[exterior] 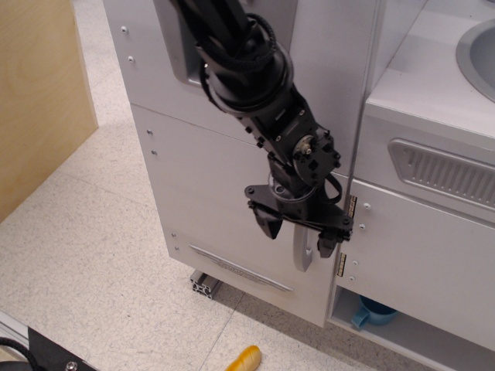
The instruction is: Open low fridge
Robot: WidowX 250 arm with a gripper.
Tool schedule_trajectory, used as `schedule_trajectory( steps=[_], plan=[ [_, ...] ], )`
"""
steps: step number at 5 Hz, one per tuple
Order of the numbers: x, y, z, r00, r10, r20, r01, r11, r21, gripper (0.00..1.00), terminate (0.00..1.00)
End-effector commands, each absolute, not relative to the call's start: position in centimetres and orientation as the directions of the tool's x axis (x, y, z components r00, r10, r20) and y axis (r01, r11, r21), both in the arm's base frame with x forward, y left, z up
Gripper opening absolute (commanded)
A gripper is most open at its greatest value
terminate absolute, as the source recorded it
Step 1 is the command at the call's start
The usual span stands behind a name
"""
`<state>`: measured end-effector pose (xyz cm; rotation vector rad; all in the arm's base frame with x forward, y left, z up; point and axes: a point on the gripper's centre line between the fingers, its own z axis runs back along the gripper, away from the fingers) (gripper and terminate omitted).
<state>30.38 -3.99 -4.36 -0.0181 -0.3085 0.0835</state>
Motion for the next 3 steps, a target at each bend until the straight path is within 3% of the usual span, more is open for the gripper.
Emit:
schedule_trajectory(
  steps=[1, 3],
  plan=[
    [32.11, -3.75, -3.36, 0.933, 0.111, 0.341, -0.101, 0.994, -0.048, 0.0, 0.0],
    [31.76, -3.7, -3.35, 0.925, 0.117, 0.362, -0.108, 0.993, -0.046, 0.0, 0.0]
  ],
)
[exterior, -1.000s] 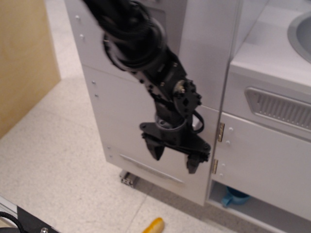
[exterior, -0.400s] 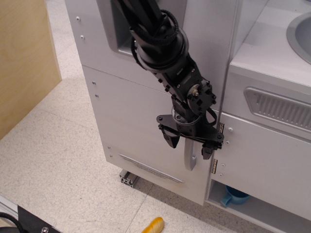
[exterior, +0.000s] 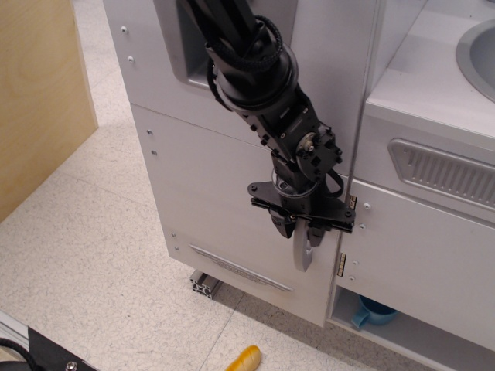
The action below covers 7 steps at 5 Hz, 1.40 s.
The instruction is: Open low fridge
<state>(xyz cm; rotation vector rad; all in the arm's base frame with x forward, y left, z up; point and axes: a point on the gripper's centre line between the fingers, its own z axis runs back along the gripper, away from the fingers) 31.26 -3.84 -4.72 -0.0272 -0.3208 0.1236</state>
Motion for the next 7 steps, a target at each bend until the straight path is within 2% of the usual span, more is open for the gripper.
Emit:
schedule_trajectory(
  steps=[1, 3, 4, 6, 7],
  plan=[
    [29.9, -3.3, -3.4, 0.934, 0.092, 0.346, -0.084, 0.996, -0.038, 0.0, 0.0],
    [24.8, -1.5, -3.7, 0.953, -0.007, 0.303, 0.009, 1.0, -0.005, 0.0, 0.0],
    [22.7, -0.7, -2.2, 0.953, -0.051, 0.3, 0.062, 0.998, -0.026, 1.0, 0.0],
    [21.9, -1.9, 4.5, 0.952, -0.066, 0.299, 0.093, 0.993, -0.077, 1.0, 0.0],
    [23.2, -3.5, 6.4, 0.95, -0.052, 0.308, 0.09, 0.99, -0.109, 1.0, 0.0]
  ],
)
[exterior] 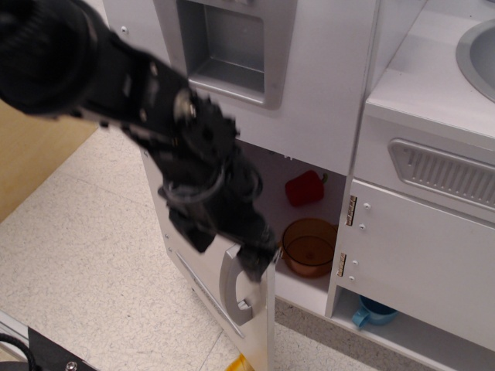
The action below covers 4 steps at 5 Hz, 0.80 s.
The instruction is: Open low fridge
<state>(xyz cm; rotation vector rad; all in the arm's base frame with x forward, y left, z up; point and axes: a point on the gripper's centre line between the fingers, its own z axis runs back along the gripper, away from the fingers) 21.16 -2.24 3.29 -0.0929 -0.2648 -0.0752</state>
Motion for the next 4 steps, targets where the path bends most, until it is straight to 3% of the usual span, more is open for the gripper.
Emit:
schedule_trajectory(
  steps=[1, 2, 4],
  plan=[
    [25.4, -5.1, 5.3, 0.951, -0.031, 0.307, 0.06, 0.994, -0.087, 1.0, 0.0],
    [27.0, -5.7, 3.4, 0.944, -0.023, 0.33, 0.048, 0.996, -0.069, 1.0, 0.0],
    [28.5, -5.3, 0.4, 0.959, 0.056, 0.278, -0.038, 0.997, -0.068, 1.0, 0.0]
  ],
)
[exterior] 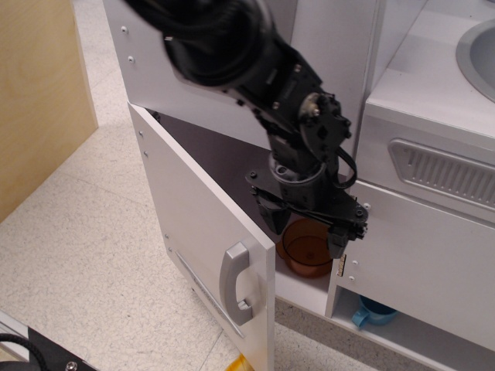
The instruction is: Open low fridge
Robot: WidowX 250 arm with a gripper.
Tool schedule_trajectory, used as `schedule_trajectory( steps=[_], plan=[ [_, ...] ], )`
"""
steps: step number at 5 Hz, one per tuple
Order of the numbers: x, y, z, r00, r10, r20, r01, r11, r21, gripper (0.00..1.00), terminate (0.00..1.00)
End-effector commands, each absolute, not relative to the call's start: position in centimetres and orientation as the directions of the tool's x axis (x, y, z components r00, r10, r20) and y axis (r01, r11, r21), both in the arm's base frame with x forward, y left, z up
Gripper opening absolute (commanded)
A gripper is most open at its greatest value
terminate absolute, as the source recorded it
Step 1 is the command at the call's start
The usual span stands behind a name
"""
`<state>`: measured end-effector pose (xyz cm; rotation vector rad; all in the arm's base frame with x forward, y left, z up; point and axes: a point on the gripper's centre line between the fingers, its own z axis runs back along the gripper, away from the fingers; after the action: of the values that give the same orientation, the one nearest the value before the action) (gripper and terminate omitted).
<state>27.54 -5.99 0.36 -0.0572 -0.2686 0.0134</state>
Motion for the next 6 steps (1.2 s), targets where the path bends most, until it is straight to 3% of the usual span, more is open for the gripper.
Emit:
schedule_trajectory(
  steps=[1, 3, 6],
  plan=[
    [27.1, -3.6, -1.3, 0.968, 0.133, 0.213, -0.126, 0.991, -0.047, 1.0, 0.0],
    [23.9, 0.0, -2.2, 0.975, 0.15, 0.163, -0.155, 0.988, 0.018, 1.0, 0.0],
    [19.9, 7.5, -2.9, 0.979, 0.069, 0.191, -0.082, 0.995, 0.057, 1.0, 0.0]
  ],
)
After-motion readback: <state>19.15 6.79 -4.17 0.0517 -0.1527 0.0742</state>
